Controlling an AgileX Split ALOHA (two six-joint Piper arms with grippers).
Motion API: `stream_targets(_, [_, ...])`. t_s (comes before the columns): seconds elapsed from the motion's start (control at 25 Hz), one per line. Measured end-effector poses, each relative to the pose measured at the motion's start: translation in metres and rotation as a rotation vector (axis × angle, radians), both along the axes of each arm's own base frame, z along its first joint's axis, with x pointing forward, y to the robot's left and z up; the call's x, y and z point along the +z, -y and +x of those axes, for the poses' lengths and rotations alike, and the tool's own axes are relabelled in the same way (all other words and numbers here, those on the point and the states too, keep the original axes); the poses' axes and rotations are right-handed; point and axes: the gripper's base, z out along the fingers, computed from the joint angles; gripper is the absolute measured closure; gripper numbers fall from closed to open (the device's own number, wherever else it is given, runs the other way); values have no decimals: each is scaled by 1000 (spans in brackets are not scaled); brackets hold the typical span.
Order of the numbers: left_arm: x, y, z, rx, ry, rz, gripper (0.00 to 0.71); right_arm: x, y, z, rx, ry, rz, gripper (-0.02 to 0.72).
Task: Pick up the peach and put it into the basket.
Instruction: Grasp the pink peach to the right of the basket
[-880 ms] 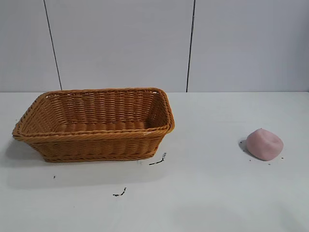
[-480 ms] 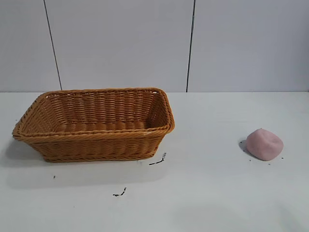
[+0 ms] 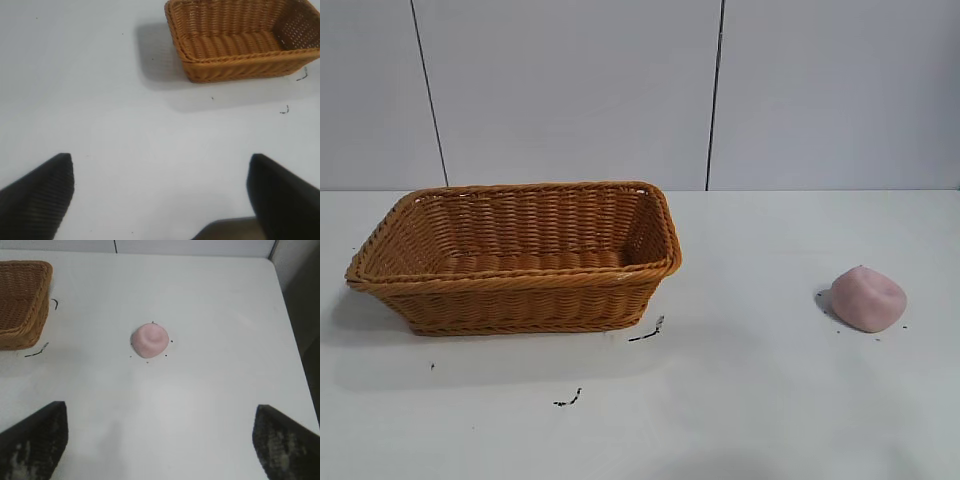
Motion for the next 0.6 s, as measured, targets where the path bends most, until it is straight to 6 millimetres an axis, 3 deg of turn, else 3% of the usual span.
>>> stream_targets(0.16, [0, 0, 0, 0, 0, 0, 18, -8, -1, 65, -1, -195, 1, 14])
stream_targets(0.32, [0, 0, 0, 0, 0, 0, 18, -29, -3, 129, -2, -367, -1, 14])
stream_targets(0.6, [0, 0, 0, 0, 0, 0, 18, -75, -4, 216, -2, -546, -5, 14])
